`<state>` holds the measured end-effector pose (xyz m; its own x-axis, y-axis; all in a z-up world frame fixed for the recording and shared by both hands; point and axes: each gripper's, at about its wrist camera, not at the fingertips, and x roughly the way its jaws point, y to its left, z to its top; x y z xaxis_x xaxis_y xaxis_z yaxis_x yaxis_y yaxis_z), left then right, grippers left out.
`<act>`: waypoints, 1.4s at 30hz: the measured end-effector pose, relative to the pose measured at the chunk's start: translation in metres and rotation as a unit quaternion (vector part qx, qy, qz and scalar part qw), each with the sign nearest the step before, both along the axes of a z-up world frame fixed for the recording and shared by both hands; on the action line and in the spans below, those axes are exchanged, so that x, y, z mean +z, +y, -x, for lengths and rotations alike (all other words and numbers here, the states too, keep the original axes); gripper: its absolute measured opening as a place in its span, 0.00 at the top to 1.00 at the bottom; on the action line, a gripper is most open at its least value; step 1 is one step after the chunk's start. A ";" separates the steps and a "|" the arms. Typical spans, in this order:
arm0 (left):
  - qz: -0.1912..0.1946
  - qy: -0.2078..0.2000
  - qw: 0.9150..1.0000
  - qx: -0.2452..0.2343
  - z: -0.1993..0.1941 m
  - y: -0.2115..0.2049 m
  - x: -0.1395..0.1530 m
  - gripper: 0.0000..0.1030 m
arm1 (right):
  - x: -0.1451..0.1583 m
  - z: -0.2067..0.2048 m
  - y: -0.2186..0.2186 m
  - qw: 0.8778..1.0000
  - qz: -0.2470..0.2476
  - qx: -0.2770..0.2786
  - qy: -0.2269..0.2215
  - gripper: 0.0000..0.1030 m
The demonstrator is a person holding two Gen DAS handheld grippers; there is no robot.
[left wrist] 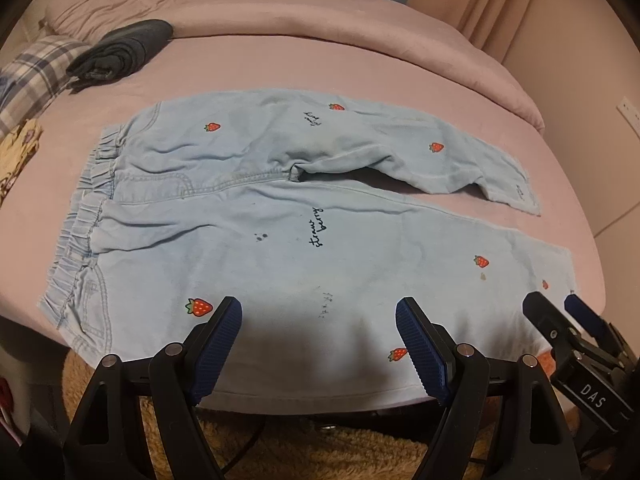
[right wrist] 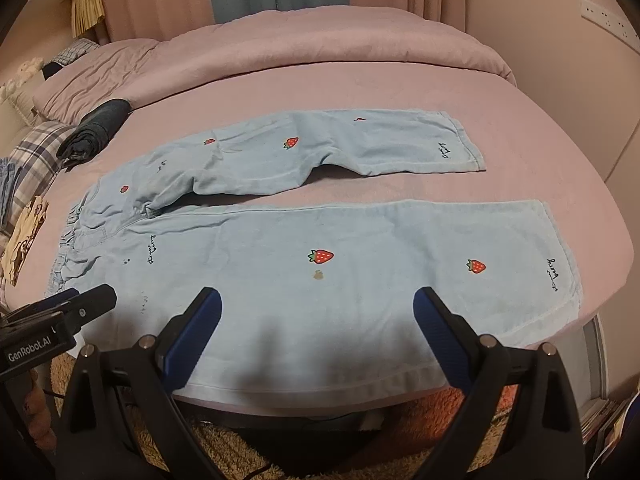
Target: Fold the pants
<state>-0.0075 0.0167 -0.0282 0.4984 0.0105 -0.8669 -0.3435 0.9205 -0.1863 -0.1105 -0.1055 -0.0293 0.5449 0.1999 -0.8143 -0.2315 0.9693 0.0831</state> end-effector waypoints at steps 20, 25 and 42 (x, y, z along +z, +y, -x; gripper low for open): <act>0.024 -0.021 0.999 -0.014 -0.009 0.001 0.005 0.25 | 0.009 0.002 -0.008 1.000 -0.015 -0.017 -0.004 0.06; 0.028 -0.029 0.999 -0.029 -0.011 -0.006 0.007 0.25 | 0.008 0.000 -0.016 0.999 -0.009 -0.031 -0.002 0.06; 0.037 -0.024 0.999 -0.010 -0.014 0.006 0.004 0.25 | 0.004 -0.007 -0.041 0.998 -0.011 -0.069 0.005 0.06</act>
<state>0.0067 0.0225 -0.0237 0.5381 -0.0629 -0.8405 -0.3151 0.9099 -0.2698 -0.1036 -0.1461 -0.0257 0.5608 0.1411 -0.8158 -0.0955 0.9898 0.1056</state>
